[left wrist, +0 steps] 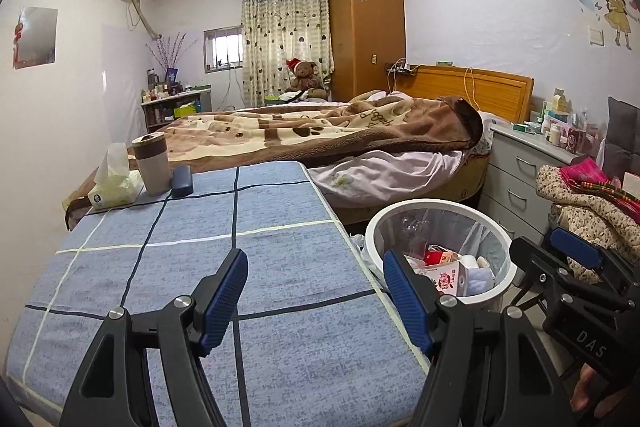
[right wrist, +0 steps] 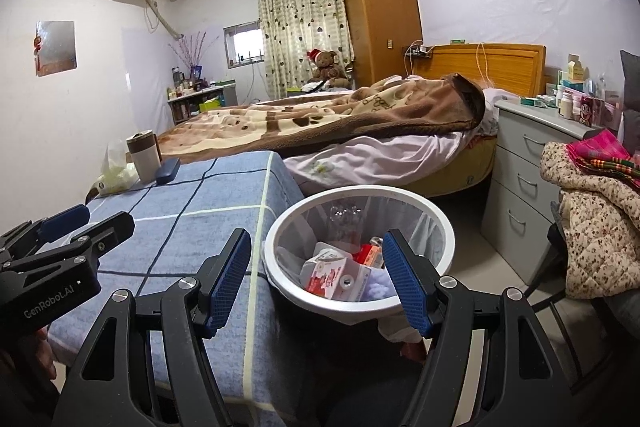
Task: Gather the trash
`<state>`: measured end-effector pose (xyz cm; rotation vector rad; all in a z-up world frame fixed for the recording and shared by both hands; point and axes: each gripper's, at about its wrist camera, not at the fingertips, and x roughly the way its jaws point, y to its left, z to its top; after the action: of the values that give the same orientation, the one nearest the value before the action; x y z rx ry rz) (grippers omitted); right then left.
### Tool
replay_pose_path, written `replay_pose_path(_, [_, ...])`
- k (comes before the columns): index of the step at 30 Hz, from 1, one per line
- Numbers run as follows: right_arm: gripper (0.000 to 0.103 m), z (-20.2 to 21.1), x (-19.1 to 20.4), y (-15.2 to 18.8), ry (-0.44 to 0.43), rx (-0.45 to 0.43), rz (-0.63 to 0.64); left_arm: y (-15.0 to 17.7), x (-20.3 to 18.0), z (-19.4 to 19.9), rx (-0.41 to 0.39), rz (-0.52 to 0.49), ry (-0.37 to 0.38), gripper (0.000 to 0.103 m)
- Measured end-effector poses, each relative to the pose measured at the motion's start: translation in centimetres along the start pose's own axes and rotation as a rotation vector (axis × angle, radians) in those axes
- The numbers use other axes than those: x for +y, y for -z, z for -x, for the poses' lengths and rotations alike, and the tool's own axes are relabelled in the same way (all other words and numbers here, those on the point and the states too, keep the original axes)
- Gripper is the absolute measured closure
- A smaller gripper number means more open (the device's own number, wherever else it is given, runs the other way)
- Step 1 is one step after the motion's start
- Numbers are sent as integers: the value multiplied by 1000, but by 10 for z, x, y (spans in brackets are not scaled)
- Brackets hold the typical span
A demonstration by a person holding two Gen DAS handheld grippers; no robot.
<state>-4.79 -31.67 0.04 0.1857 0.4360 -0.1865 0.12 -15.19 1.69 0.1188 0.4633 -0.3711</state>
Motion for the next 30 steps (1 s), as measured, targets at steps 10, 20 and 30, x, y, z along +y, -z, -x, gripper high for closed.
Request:
replay_pose_path(10, [33, -1, 2, 0, 3, 10, -6, 2, 3, 7, -1, 0, -3, 33])
replay_pose_path(20, [33, -1, 2, 1, 1, 10, -5, 3, 5, 10, 0, 2, -5, 33])
replay_pose_path(30, [33, -1, 5, 2, 0, 6, -1, 1, 7, 8, 2, 5, -6, 33])
